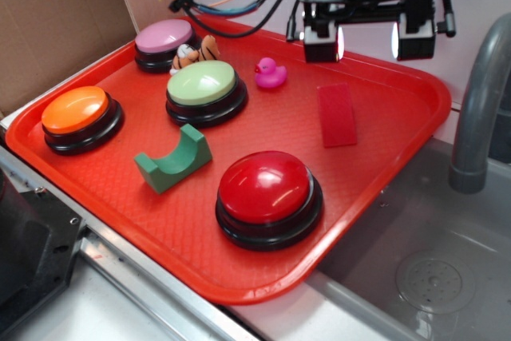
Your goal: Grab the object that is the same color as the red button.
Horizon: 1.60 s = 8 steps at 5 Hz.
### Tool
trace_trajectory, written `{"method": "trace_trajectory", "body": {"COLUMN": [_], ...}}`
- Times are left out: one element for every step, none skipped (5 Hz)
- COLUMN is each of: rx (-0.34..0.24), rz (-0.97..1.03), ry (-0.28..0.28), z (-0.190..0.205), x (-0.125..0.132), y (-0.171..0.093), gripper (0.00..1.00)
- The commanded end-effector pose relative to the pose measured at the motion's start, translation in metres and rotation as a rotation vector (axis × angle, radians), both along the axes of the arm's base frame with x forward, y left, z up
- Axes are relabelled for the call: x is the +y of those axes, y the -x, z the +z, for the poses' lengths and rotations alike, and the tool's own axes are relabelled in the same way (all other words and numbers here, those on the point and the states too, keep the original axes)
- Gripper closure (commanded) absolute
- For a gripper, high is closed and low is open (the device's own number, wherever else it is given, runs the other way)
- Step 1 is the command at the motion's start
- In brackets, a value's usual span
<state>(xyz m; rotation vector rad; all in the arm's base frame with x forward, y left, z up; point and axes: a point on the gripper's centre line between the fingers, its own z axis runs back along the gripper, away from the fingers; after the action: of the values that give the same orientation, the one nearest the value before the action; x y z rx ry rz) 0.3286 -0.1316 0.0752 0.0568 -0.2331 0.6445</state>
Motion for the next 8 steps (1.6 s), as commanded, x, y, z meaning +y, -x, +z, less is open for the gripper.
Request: {"method": "trace_trajectory", "body": {"rx": [0.003, -0.023, -0.010, -0.008, -0.002, -0.006, -0.045, -0.050], "rz": [0.023, -0.002, -0.011, -0.018, -0.048, -0.152, -0.306, -0.443], "ry": [-0.002, 0.059, 0.084, 0.072, 0.046, 0.039, 0.034, 0.045], "z": [-0.011, -0.029, -0.044, -0.047, -0.050, -0.063, -0.069, -0.064], "x": [0.022, 0.018, 0.020, 0.033, 0.040, 0.043, 0.043, 0.041], "y": [0.011, -0.006, -0.011, 0.003, 0.008, -0.006, -0.013, -0.013], "gripper": [0.00, 0.00, 0.00, 0.00, 0.00, 1.00, 1.00, 1.00]}}
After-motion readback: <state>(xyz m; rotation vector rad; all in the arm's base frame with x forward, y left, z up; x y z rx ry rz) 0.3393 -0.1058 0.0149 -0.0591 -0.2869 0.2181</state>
